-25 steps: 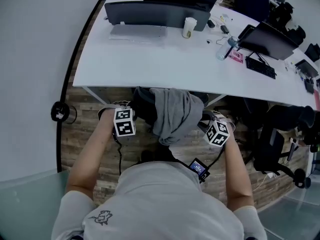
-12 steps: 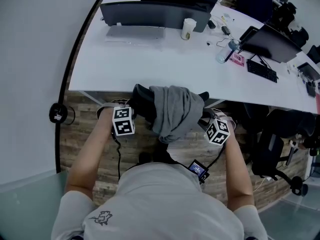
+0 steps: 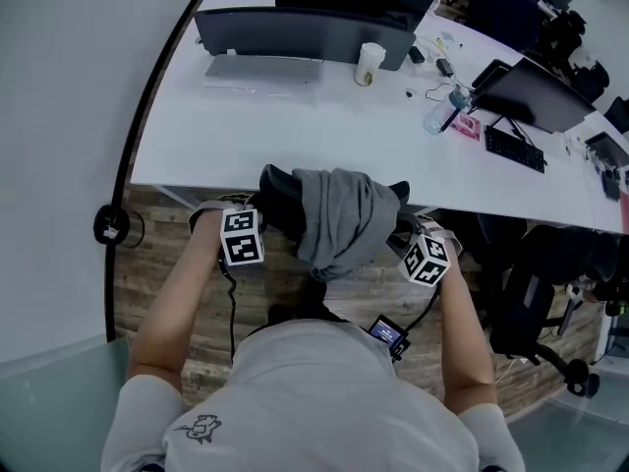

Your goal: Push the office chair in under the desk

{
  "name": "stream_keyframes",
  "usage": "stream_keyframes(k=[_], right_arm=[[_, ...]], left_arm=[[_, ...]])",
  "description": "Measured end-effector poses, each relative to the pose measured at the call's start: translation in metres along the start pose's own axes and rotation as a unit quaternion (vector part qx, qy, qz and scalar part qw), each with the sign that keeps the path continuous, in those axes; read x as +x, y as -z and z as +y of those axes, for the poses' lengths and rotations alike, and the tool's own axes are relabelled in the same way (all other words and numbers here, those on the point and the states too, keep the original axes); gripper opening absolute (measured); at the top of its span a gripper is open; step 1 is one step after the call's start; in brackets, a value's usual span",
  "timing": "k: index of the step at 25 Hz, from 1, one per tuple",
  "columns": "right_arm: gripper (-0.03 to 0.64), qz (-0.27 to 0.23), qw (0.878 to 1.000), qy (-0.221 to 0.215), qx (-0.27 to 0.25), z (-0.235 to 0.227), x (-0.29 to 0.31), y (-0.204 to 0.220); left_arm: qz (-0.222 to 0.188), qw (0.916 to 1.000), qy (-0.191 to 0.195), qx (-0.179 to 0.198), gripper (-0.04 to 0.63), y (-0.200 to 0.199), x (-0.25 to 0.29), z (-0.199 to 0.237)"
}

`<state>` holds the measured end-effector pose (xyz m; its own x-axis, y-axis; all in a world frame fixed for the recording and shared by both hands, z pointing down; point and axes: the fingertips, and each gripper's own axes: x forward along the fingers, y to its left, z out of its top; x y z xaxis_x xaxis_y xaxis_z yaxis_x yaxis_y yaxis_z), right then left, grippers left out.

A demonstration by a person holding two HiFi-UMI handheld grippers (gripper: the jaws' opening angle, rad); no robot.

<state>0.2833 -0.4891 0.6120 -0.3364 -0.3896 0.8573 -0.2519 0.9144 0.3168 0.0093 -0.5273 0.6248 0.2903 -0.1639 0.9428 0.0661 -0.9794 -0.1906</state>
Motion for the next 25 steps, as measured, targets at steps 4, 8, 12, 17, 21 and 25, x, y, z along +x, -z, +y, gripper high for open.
stream_keyframes(k=[4, 8, 12, 17, 21, 25], right_arm=[[0.146, -0.003, 1.0, 0.001, -0.001, -0.002, 0.002, 0.0], [0.144, -0.003, 1.0, 0.002, -0.002, -0.001, 0.001, 0.001], [0.149, -0.006, 1.0, 0.007, 0.001, -0.002, -0.001, 0.001], [0.16, -0.005, 1.0, 0.023, 0.003, -0.001, 0.0, 0.002], [0.176, 0.012, 0.999, 0.036, -0.01, 0.0, -0.002, 0.002], [0.181, 0.014, 0.998, 0.056, -0.011, -0.001, -0.012, -0.003]], left_arm=[[-0.001, 1.0, -0.003, 0.001, 0.121, 0.0, 0.001, 0.003], [-0.003, 1.0, -0.003, 0.003, 0.123, 0.0, 0.002, 0.003], [-0.007, 0.9999, -0.015, 0.004, 0.13, -0.002, 0.001, 0.005], [-0.03, 0.9968, -0.073, 0.013, 0.147, -0.003, 0.002, 0.009], [-0.029, 0.9928, -0.113, 0.025, 0.152, -0.002, -0.002, 0.009], [-0.017, 0.9901, -0.134, 0.038, 0.153, 0.001, -0.016, 0.01]])
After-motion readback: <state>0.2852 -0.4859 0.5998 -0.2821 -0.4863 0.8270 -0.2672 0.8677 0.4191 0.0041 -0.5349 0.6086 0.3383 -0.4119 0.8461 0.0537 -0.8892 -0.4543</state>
